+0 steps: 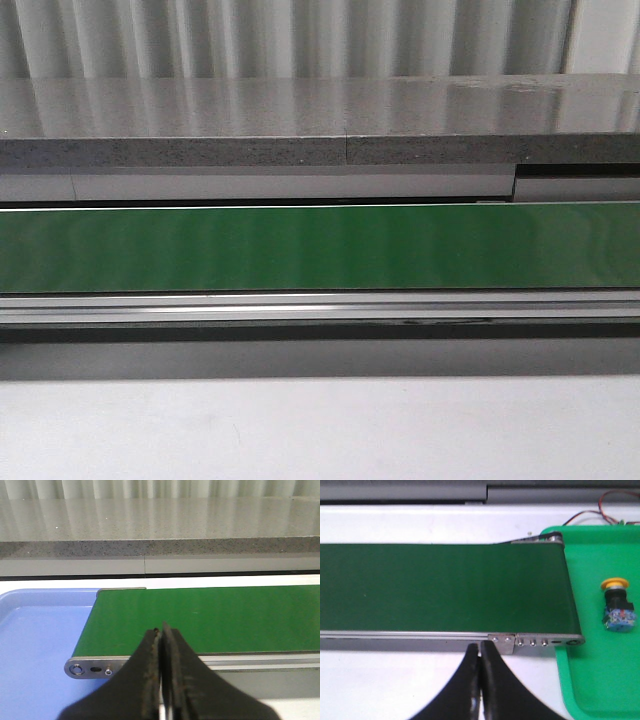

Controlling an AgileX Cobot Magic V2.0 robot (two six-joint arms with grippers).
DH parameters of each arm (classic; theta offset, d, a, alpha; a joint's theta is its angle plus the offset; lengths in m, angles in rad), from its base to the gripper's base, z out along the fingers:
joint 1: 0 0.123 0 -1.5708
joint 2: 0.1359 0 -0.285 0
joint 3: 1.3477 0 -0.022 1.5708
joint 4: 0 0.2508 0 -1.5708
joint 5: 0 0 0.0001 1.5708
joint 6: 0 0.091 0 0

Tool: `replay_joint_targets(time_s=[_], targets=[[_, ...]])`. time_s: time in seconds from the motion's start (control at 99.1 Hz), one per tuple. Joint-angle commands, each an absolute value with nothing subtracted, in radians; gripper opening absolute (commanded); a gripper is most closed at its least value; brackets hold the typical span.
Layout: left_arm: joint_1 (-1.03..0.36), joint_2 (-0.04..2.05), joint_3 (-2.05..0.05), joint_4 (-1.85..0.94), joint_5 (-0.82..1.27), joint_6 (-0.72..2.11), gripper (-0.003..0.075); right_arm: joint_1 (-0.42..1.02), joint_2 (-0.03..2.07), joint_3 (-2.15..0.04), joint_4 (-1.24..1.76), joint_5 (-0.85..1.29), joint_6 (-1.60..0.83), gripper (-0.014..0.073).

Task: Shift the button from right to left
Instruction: 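Lower the right gripper and grasp the yellow push button's blue base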

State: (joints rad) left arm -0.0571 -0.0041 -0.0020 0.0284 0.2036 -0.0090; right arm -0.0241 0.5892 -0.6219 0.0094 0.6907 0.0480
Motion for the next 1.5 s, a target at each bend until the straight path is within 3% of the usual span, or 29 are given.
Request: replay_joint_targets(time_s=[0.0,0.121,0.192,0.313,0.383,0.938,1.493], targets=[[-0.056,-0.039,0.024,0.021,0.122,-0.015,-0.002,-0.031,0.684,-0.699,0.013,0.685,0.044,-0.0063],[-0.056,-0.039,0.024,0.021,0.122,-0.015,-0.002,-0.031,0.825,-0.781,0.013,0.767,0.044,0.0022],[-0.056,-0.039,0.024,0.021,0.122,-0.015,-0.002,-0.031,0.9,-0.831,0.013,0.795,0.044,0.0166],[-0.056,-0.039,0.024,0.021,0.122,-0.015,-0.002,-0.031,1.008,-0.916,0.013,0.822,0.044,0.0514],[-0.056,-0.039,0.024,0.021,0.122,-0.015,-0.002,-0.044,1.062,-0.958,0.013,0.833,0.044,0.0617],[-0.056,-0.039,0.024,0.021,0.122,-0.015,-0.002,-0.517,1.474,-1.169,0.021,0.848,0.157,0.0594],[-0.056,-0.039,0.024,0.021,0.122,-0.015,-0.002,-0.554,1.777,-1.307,0.025,0.843,0.016,0.0594]])
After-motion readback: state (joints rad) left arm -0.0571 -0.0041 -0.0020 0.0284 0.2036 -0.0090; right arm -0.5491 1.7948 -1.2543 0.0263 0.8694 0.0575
